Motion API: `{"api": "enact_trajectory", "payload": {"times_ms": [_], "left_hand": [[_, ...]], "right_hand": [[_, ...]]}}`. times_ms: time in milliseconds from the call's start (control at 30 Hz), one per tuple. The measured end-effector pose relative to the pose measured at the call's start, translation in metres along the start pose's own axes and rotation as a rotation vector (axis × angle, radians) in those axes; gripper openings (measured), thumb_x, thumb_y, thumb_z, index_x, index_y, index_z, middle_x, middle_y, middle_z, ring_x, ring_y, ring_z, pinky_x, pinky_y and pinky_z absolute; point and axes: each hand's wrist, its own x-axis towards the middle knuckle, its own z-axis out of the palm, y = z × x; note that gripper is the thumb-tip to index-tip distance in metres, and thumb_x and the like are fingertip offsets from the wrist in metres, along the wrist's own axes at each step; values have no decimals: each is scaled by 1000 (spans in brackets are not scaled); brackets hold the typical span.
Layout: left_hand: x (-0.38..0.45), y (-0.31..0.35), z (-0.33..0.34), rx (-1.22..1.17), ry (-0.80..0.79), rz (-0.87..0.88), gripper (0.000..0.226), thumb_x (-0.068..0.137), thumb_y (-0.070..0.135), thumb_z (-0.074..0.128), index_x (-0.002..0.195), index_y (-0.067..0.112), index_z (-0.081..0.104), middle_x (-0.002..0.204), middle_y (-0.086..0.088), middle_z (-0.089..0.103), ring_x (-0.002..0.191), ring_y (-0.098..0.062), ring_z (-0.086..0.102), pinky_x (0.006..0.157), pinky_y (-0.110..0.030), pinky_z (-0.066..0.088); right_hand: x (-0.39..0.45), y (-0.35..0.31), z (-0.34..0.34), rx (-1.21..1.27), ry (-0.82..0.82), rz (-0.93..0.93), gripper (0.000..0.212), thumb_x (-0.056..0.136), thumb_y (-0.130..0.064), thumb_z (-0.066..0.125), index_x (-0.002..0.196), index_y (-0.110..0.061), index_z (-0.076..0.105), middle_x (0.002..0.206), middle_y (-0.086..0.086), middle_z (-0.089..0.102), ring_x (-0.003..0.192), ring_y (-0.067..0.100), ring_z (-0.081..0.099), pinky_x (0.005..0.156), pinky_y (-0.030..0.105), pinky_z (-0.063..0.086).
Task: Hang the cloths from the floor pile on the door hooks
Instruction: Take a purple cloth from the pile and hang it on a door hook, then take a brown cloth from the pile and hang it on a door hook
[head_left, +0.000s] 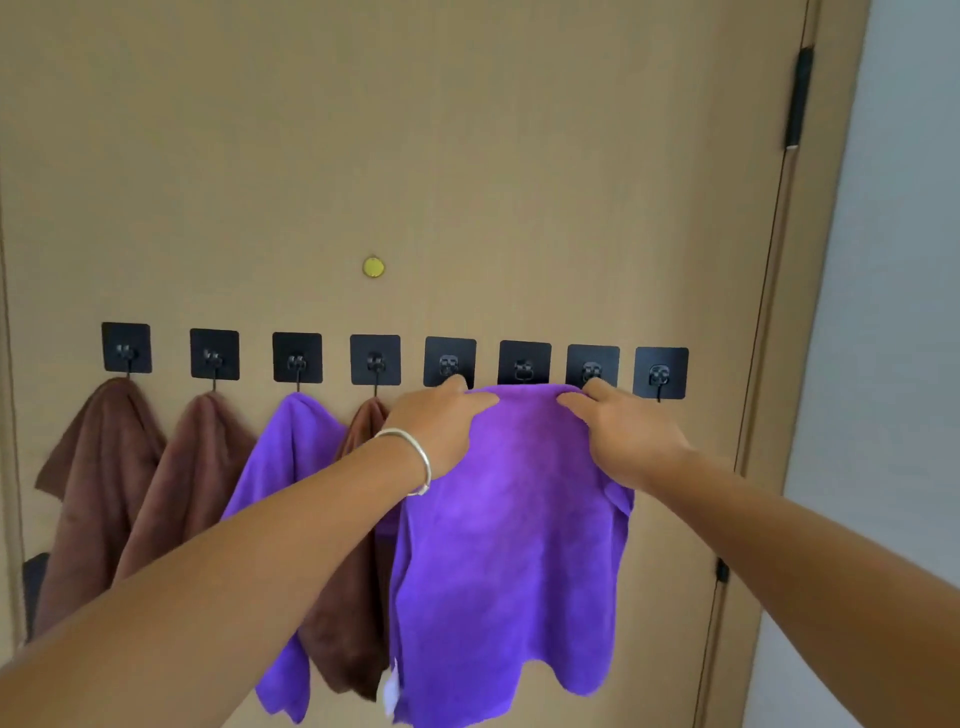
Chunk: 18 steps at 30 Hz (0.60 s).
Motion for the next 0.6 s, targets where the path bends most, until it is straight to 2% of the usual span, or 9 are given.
{"api": "enact_trajectory", "payload": {"times_ms": [67, 167, 300, 367, 433, 500, 600], "left_hand": [[15, 6, 2, 11, 30, -48, 55, 89, 4, 39, 134, 34, 49, 106, -2, 46, 75, -28, 56, 52, -29, 28], [25, 20, 12, 97, 23, -109, 36, 87, 4, 41, 116, 21, 56, 105, -5, 49, 78, -30, 60, 59, -33, 38], [16, 46, 44, 102, -51, -123, 32, 92, 5, 39, 115, 20, 57, 112, -5, 57, 94, -26, 64, 66, -35, 41], [6, 55, 60, 56, -66, -149, 32, 93, 9, 40, 121, 19, 52, 114, -5, 57, 95, -26, 64, 64, -36, 42], [-5, 61, 75, 48, -78, -173, 38, 93, 12, 43, 131, 19, 44, 120, -5, 51, 103, -27, 59, 69, -39, 45], [-14, 66, 88, 110, -76, -168, 44, 93, 13, 46, 137, 17, 40, 125, -6, 45, 111, -28, 49, 77, -40, 47], [-30, 69, 95, 253, -114, 3, 39, 92, 18, 43, 131, 15, 49, 127, -7, 43, 116, -30, 39, 88, -43, 38]], "right_hand": [[10, -5, 5, -47, -12, 50, 42, 92, -14, 35, 132, -24, 40, 107, 3, 44, 81, 26, 49, 56, 33, 40], [18, -15, 14, -123, -43, 62, 31, 92, -12, 36, 122, -14, 44, 106, 8, 45, 70, 24, 40, 51, 33, 29], [10, -32, 39, -105, -123, 44, 35, 98, -16, 38, 132, -10, 42, 124, 13, 46, 96, 28, 56, 65, 35, 39], [-1, -42, 57, -54, -171, 33, 46, 97, -19, 45, 141, -9, 33, 131, 14, 42, 103, 29, 55, 68, 35, 41], [-11, -49, 76, 39, -203, 61, 59, 95, -20, 50, 146, -11, 23, 134, 14, 39, 107, 30, 53, 74, 37, 46], [-16, -47, 91, 100, -163, 84, 66, 94, -22, 53, 149, -15, 17, 135, 12, 38, 110, 29, 51, 80, 39, 49], [-28, -35, 105, 60, -94, 74, 64, 93, -27, 50, 149, -22, 17, 138, 8, 34, 121, 27, 40, 89, 40, 44]]}}
